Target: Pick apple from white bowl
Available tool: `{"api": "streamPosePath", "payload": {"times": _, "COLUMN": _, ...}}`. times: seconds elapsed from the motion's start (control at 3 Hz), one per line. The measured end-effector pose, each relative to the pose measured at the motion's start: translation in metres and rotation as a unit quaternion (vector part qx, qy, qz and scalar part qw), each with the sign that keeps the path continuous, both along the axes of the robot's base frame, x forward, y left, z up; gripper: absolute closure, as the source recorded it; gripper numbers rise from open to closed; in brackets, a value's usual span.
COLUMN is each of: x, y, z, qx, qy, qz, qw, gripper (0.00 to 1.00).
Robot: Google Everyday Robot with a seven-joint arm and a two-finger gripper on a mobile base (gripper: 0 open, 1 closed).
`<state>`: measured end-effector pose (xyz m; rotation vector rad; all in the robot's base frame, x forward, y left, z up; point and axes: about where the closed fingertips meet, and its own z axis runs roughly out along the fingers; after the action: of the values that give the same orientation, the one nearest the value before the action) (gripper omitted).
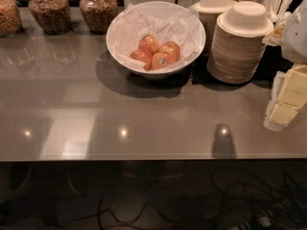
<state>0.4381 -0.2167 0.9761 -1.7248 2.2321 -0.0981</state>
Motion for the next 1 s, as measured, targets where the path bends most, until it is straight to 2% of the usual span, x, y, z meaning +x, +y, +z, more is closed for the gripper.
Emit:
{"api": "streamPosePath", "payload": {"times": 0.33, "x": 0.0, "y": 0.0, "z": 0.0, "qx": 0.0, "qy": 0.0, "qz": 0.0, "qw": 1.0, "gripper": 0.0}}
{"api": "streamPosePath", "payload": {"times": 0.67, "x": 0.006, "y": 0.006, "z": 0.003, "qx": 0.003, "qy": -0.029, "qz": 0.021, "qw": 0.9993, "gripper": 0.0}}
{"api": "streamPosePath", "payload": {"times": 1.0, "x": 0.029, "y": 0.026, "z": 0.008, "qx": 0.011, "qy": -0.078, "qz": 0.075, "qw": 0.994, "gripper": 0.0}}
